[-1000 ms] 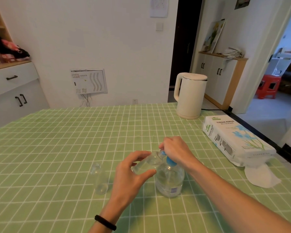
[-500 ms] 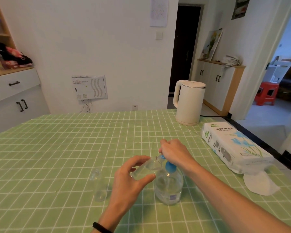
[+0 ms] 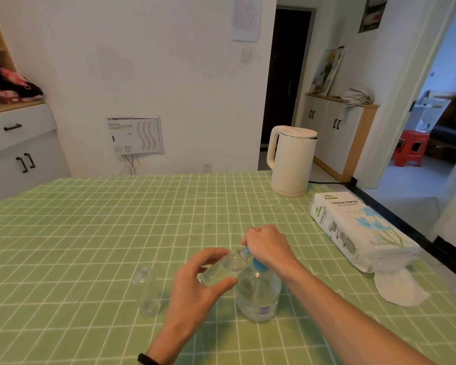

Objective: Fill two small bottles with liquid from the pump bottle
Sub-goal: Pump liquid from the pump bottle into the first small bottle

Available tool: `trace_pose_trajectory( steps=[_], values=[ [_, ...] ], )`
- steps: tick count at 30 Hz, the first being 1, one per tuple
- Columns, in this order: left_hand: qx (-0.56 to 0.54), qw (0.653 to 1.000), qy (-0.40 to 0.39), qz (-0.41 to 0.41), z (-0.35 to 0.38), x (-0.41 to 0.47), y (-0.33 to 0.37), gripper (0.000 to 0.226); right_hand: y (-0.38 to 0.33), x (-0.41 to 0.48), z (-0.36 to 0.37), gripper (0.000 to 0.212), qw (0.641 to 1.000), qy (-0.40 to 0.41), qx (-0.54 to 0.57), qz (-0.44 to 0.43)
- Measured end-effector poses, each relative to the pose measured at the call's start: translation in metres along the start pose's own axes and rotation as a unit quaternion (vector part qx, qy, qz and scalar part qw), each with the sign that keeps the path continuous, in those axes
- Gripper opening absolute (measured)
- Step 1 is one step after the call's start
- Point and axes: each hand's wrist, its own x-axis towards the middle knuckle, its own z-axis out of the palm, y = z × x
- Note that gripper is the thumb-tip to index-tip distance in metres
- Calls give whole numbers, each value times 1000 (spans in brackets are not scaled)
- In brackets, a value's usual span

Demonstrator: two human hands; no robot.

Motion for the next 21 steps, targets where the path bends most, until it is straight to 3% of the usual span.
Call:
trace_pose_trajectory(
  steps=[21],
  values=[
    [11, 1000, -1, 9, -1, 1, -1, 49, 2, 4, 1, 37, 1000, -22, 15, 16]
  ],
)
